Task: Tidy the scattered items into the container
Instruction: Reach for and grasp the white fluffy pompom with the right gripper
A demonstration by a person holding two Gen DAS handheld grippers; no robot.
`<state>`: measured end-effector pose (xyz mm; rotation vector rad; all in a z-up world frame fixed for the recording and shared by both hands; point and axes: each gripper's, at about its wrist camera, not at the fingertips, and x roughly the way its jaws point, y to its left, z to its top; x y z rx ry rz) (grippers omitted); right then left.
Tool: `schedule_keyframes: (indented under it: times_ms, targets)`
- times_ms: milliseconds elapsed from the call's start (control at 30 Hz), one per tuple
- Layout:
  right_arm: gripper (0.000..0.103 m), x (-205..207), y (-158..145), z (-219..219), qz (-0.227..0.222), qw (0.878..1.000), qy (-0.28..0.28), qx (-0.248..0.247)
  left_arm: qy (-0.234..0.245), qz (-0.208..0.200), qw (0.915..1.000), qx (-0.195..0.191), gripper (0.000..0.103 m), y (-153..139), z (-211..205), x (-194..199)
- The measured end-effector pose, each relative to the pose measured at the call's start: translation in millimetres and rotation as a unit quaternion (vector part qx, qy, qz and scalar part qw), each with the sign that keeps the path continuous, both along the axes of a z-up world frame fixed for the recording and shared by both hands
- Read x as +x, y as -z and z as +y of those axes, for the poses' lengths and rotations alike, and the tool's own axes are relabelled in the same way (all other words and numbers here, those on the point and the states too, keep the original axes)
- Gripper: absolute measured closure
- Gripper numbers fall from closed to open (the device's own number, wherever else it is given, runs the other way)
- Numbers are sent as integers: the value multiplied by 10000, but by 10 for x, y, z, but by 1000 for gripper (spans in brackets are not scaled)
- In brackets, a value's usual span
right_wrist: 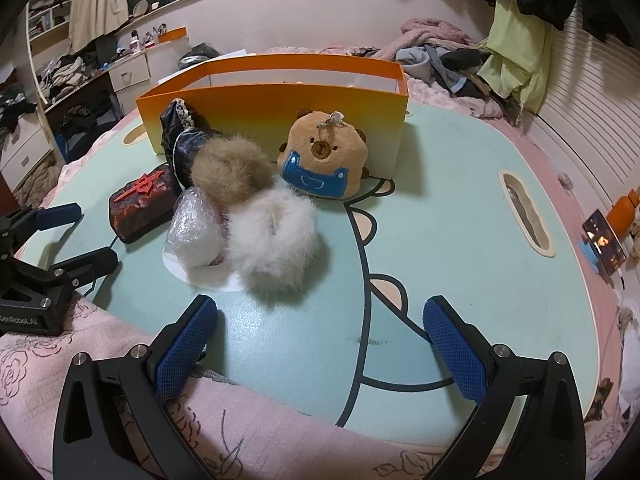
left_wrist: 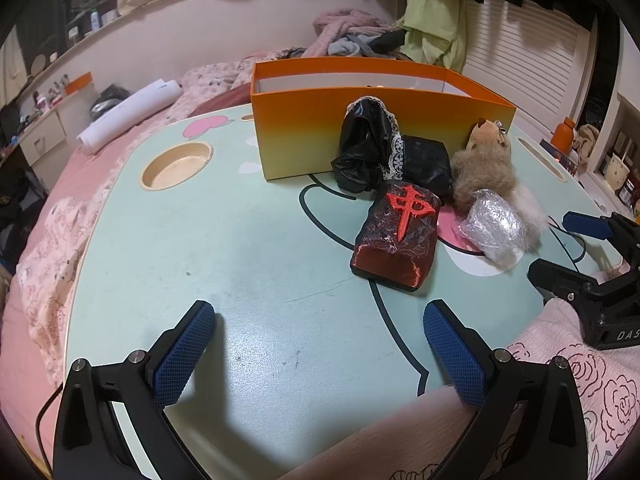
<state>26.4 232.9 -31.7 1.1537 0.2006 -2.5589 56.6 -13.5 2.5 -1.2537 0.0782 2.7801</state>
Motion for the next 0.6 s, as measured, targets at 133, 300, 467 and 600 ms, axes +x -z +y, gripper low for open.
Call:
schedule_keyframes:
  times_ms: [133, 300, 467, 600]
  targets:
    - [12, -45, -92, 31, 79, 9996, -27, -287, 0, -1, 10000, 1, 0, 1, -11, 3]
    - [13, -208, -215, -90, 195, 9993, -103, -318, -3, -1, 10000, -1, 0, -1, 1, 1]
    - [31, -306, -150, -262, 114, 9996, -254, -15, -3, -1, 10000, 1, 0, -1, -5, 3]
    - [68, -267, -112, -194, 32, 9989, -378, -269, -5, -2, 10000, 1, 0, 0, 2, 1]
